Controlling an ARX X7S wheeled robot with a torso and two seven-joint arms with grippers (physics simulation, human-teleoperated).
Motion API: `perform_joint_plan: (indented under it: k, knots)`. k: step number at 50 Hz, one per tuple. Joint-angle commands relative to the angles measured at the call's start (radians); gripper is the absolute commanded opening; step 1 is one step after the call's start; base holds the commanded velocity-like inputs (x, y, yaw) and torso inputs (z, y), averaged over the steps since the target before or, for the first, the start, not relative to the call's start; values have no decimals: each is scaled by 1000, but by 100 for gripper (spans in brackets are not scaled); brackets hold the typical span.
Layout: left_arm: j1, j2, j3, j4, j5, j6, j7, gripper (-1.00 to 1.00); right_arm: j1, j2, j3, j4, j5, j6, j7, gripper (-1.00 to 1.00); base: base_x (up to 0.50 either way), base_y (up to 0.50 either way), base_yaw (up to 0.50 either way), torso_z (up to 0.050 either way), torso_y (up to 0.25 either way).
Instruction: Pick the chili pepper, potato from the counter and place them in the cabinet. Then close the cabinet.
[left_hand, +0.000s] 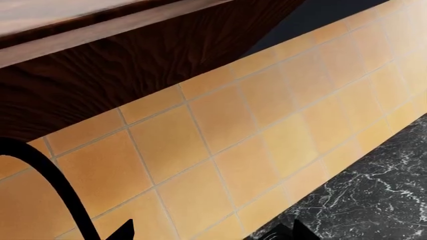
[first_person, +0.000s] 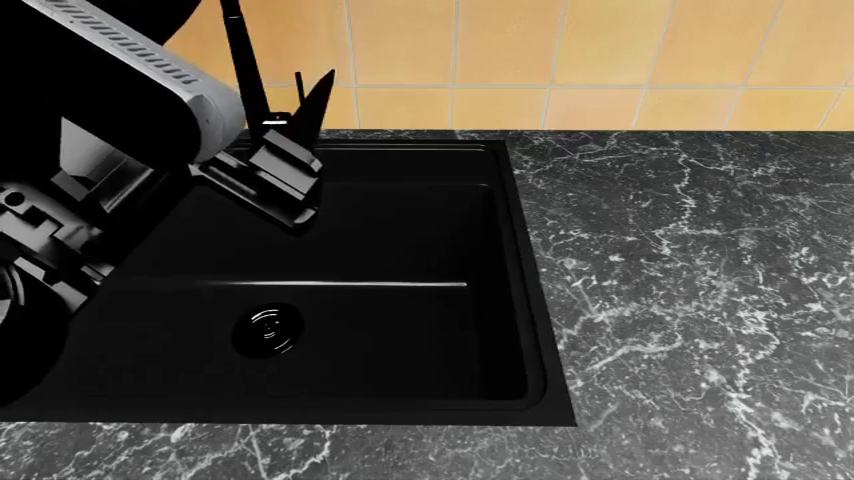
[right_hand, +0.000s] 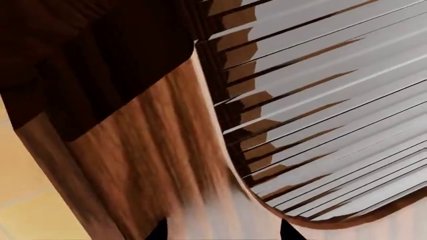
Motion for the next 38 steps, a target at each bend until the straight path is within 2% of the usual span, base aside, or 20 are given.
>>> perform_joint_plan:
  k: [1,7,10,12,21,24,26,33,38]
  knots:
    - [20,0,-8,-7,8,29,-8,100,0,0,48,444,241,64,-151,100,0,-2,-2,0,-14]
    - [38,-24,-22,5,6,58,-28,100,-1,24,314,371,-207,24,-350,100,5,-2,-3,0,-10]
    - [35,-35,-34,13,-2,66,-41,100,-29,174,282,4,-244,212,-435,100,0,-1,-1,0,-3]
    - [32,-41,-39,21,-6,69,-48,100,-40,248,265,-163,-257,299,-474,100,0,0,0,0,0]
    - [16,-59,-60,43,-26,70,-70,100,-68,461,207,-584,-341,507,-616,100,0,0,0,0,0]
    - [13,-69,-67,44,-30,73,-75,100,-159,485,255,-642,-710,507,-926,100,0,0,0,0,0]
    - [12,-74,-71,47,-31,74,-79,100,-203,508,281,-681,-889,507,-1083,100,0,0,0,0,0]
    - [38,-122,-85,58,-28,110,-90,100,-319,680,348,-886,-858,508,-1086,100,0,0,0,0,0]
    - [72,-185,-95,78,-21,153,-104,100,-526,785,507,-1046,-870,508,-1086,100,0,0,0,0,0]
